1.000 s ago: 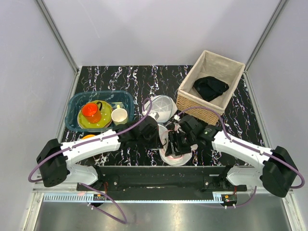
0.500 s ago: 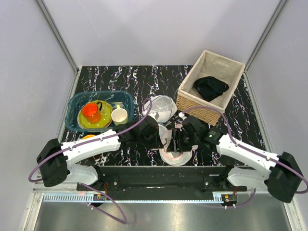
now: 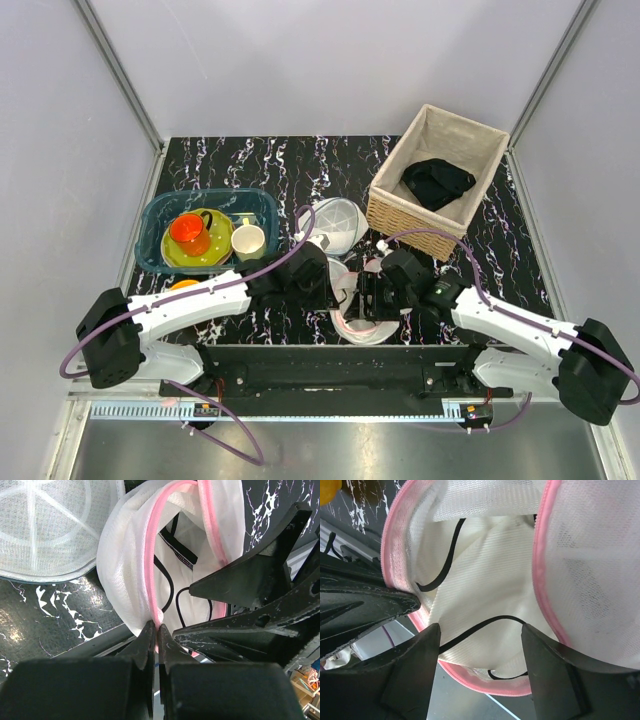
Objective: Unzip the laundry bag and remove the bra
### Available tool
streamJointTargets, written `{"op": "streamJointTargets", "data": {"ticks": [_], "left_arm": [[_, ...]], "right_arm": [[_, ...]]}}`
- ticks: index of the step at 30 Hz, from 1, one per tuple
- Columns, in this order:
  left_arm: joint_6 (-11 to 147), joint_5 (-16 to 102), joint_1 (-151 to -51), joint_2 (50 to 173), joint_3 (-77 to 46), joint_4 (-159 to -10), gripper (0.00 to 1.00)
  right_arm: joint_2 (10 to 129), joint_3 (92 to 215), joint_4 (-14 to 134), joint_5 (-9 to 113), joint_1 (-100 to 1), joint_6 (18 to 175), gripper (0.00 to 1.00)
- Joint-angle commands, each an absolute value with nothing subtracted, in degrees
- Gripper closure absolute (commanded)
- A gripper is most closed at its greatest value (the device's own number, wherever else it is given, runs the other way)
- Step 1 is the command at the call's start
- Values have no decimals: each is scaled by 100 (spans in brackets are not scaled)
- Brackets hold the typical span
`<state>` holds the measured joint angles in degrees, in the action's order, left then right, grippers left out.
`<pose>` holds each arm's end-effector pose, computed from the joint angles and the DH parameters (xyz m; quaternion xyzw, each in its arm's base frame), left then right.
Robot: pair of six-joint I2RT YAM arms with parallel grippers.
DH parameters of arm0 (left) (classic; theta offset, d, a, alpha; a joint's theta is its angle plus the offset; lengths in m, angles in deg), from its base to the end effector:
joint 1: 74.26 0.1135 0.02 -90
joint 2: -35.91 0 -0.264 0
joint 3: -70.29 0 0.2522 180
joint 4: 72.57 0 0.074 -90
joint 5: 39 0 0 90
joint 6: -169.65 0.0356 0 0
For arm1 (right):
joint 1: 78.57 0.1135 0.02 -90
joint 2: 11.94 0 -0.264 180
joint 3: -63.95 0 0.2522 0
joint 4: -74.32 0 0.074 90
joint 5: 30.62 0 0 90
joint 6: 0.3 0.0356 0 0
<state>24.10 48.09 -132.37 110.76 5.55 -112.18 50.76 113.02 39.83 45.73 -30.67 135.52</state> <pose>0.1412 -0.2303 0.2405 0.0297 0.9381 -0.3012 0.1684 0.1389 0.1663 0.2078 -0.0593 0.9264 0.3348 0.1617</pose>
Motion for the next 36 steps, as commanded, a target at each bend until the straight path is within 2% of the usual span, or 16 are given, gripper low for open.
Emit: {"op": "streamJointTargets", "data": {"ticks": [1, 9, 16, 22, 25, 28, 33, 36], "left_arm": [[2375, 4881, -13262, 11018, 573, -11033, 100], [2358, 4793, -13262, 10992, 564, -10936, 100], [2358, 4723, -13262, 11123, 537, -10875, 100], [2384, 4696, -13262, 11150, 511, -10848, 100], [2384, 4696, -13262, 11159, 502, -10848, 100], [2393, 4687, -13262, 11150, 520, -10848, 100], [2402, 4678, -13262, 11132, 529, -10804, 100], [2393, 4670, -13262, 11141, 537, -10795, 100]], "right_arm": [[5056, 11366, 4298, 4462, -2987, 13584, 26], [4335, 11708, 4132, 4585, -2952, 13470, 24], [4905, 11586, 4184, 4321, -2847, 13259, 26], [5178, 11427, 4333, 4304, -2829, 13215, 32], [5284, 11401, 4412, 4295, -2820, 13233, 39], [5336, 11392, 4457, 4321, -2812, 13233, 53], [5468, 11313, 4684, 4234, -2812, 13321, 58], [5477, 11357, 4685, 4251, -2812, 13338, 81]]}}
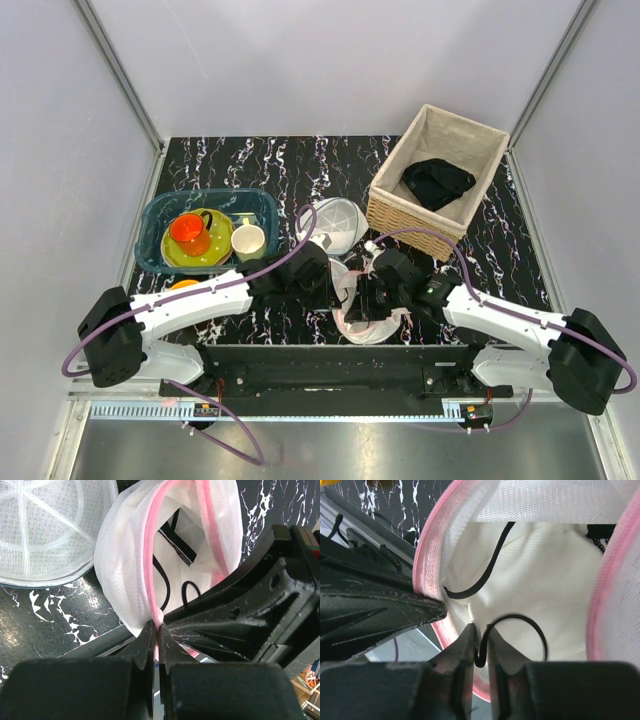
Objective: Unzip the laundry bag and remove the bra
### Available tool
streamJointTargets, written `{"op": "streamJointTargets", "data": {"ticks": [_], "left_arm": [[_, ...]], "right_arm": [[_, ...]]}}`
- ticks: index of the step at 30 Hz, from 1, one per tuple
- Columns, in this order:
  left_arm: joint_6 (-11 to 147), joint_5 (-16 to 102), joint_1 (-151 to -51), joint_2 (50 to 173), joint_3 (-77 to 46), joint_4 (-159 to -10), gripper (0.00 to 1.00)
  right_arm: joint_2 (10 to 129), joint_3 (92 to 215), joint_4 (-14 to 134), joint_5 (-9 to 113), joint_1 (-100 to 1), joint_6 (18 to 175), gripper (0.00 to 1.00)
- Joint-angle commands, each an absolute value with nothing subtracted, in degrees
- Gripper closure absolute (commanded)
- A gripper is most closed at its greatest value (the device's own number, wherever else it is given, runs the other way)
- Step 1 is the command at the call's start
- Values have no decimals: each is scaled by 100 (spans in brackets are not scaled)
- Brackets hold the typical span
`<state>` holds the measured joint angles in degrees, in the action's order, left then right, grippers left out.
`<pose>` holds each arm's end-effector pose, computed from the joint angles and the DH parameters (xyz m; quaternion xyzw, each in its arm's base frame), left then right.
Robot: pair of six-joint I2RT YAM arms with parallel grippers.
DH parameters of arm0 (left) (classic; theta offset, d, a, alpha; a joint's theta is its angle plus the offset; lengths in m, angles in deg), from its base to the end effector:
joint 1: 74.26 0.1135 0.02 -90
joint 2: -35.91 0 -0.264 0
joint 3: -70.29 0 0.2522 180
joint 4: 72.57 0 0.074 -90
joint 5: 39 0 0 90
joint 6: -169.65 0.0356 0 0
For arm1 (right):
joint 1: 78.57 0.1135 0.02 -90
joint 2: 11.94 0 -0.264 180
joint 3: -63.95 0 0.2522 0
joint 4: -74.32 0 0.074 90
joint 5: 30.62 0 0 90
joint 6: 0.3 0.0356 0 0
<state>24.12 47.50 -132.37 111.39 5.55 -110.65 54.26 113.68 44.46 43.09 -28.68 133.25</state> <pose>0.1428 -0.2335 0.2396 0.0318 0.9352 -0.3098 0.1684 0.1405 0.1823 0.2053 -0.1034 0.9146 0.3582 0.1567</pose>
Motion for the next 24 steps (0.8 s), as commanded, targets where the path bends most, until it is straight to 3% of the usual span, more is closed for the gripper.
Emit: {"op": "streamJointTargets", "data": {"ticks": [1, 2, 12, 24], "left_arm": [[2393, 4661, -13262, 11124, 537, -10804, 100], [2393, 4678, -13262, 11115, 555, -10795, 100], [2366, 4635, -13262, 10930, 696, -10804, 100], [2138, 4432, -13262, 10895, 1047, -10549, 100]], "right_arm": [[5434, 11366, 4668, 4260, -2812, 13356, 88], [5381, 11374, 4676, 4234, -2812, 13356, 100], [3563, 12560, 3367, 5103, -2812, 13207, 100], [3745, 14992, 3630, 6658, -2820, 12566, 100]]}}
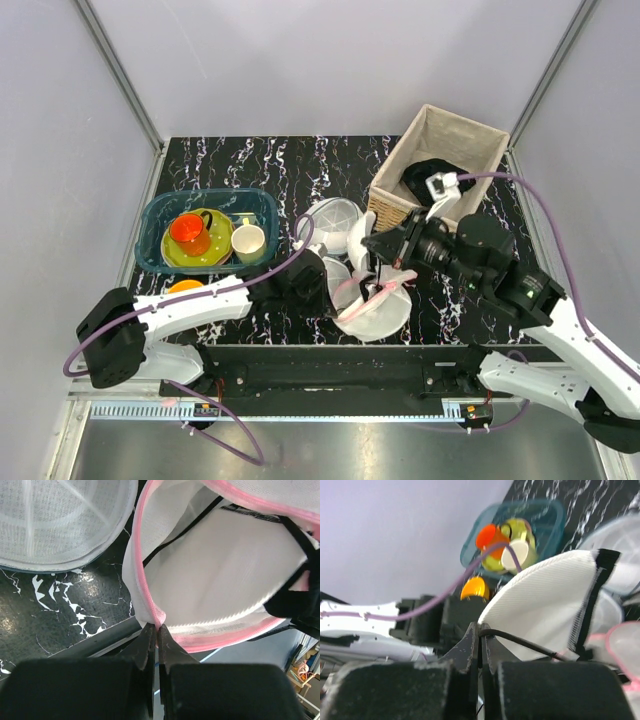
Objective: Unzip the laundry bag and remove the bra
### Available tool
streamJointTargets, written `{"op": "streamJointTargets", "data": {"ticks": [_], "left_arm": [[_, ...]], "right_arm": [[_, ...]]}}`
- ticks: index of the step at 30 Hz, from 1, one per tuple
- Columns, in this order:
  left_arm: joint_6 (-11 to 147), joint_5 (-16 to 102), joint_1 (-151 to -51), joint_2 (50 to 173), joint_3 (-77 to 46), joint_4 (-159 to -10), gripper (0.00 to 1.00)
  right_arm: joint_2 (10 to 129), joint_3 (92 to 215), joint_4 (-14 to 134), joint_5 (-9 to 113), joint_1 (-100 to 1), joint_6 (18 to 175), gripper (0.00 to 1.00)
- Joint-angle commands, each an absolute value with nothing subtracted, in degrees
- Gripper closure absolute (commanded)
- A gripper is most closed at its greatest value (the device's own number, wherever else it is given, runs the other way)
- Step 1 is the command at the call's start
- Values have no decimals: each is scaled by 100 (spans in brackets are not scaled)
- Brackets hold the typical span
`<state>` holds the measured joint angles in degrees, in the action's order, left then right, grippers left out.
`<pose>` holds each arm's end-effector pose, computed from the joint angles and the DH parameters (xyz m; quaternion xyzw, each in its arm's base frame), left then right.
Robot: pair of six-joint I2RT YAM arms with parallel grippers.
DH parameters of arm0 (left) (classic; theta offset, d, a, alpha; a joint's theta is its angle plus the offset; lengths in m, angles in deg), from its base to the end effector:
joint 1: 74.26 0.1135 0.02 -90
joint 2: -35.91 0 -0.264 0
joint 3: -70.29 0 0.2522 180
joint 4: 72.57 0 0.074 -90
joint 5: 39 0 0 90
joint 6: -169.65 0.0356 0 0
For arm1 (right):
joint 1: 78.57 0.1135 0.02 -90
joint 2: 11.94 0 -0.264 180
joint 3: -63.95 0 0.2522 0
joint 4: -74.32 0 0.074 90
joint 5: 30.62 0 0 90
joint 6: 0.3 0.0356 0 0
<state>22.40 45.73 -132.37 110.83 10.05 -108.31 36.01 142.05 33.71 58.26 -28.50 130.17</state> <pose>0.1372 -0.2267 0.2201 0.0226 0.9398 -0.3089 0.1443 0.1080 0.1301 0.4163 -0.0705 0.7654 0.4597 0.4448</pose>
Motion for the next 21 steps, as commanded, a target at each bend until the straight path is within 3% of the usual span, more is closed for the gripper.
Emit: {"op": "streamJointTargets", "data": {"ticks": [1, 21], "left_arm": [[2155, 4458, -13262, 10886, 1039, -10549, 100], [1972, 4424, -13271, 10526, 1583, -10215, 100]], "right_arm": [[3781, 15178, 3622, 6746, -2820, 12469, 100], [6004, 19659, 3806, 8689, -2829, 10430, 100]]}}
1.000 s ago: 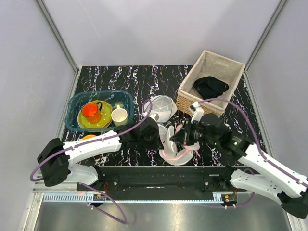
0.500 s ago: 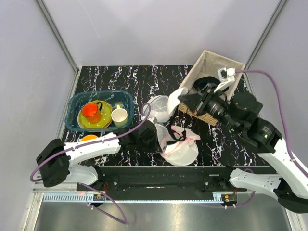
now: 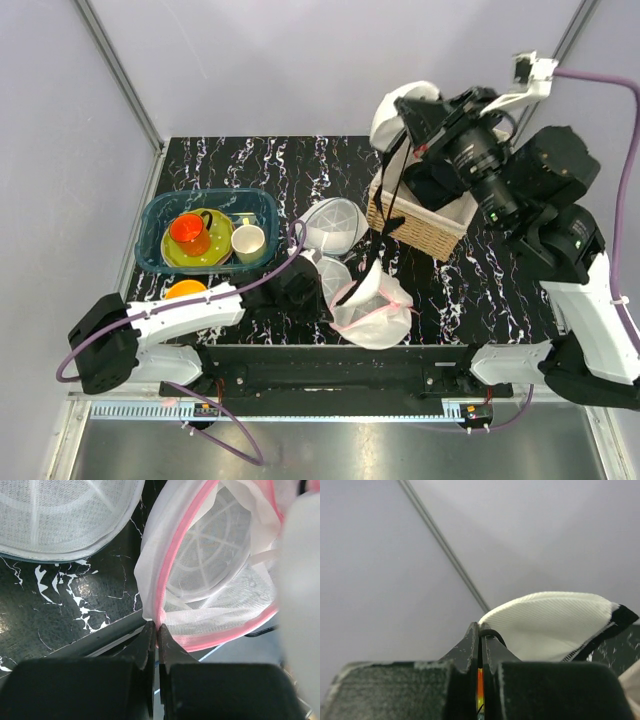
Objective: Unzip the laundry bag and remove the bra
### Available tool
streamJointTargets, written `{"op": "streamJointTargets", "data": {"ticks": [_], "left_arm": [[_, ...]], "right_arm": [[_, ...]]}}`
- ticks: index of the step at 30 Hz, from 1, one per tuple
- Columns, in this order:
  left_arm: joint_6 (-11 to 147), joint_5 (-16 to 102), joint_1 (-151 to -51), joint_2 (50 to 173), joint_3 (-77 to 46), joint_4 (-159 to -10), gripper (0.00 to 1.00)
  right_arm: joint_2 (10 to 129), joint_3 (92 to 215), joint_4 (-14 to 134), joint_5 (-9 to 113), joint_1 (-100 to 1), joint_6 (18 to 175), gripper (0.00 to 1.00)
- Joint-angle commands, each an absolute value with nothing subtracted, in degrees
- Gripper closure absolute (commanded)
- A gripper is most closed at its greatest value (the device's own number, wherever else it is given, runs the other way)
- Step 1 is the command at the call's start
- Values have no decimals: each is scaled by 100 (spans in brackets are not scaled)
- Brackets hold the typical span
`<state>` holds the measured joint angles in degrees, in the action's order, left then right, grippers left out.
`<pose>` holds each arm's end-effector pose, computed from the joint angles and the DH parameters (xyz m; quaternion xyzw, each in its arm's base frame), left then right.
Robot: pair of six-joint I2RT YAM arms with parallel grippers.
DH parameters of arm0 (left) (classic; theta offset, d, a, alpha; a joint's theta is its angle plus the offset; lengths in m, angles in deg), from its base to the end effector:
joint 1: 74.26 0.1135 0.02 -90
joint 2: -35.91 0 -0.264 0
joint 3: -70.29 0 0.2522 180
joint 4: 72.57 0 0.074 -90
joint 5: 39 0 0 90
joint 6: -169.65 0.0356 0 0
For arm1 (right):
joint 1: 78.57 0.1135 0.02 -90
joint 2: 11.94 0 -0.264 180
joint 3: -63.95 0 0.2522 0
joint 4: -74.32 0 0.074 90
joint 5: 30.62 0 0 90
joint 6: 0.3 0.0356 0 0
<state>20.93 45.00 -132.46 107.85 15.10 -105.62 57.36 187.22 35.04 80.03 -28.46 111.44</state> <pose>0.1287 -0.2147 0.2082 0.0137 0.9379 -0.3182 0.1376 0.1243 0.1292 0.5916 -0.0097 0.6175 0.3683 0.6950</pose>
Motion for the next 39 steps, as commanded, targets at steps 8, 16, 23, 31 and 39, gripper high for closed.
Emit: {"op": "streamJointTargets", "data": {"ticks": [8, 16, 23, 31, 39], "left_arm": [[1936, 4432, -13315, 10341, 1759, -10110, 100], [1945, 4441, -13315, 10280, 1768, -10127, 100], [1962, 4415, -13367, 10323, 1724, -10127, 100], [1980, 4467, -13473, 10332, 1645, -10127, 100], [2041, 4520, -13482, 10464, 1504, -10102, 100]], "right_arm": [[7278, 22110, 3745, 10024, -2855, 8727, 100], [7860, 22652, 3780, 10254, -4055, 8142, 100], [7894, 20591, 3666, 9464, -6131, 9231, 100], [7982, 18126, 3674, 7987, -6969, 10964, 97], [8018, 17835, 3262, 7802, -6969, 11308, 14]]}}
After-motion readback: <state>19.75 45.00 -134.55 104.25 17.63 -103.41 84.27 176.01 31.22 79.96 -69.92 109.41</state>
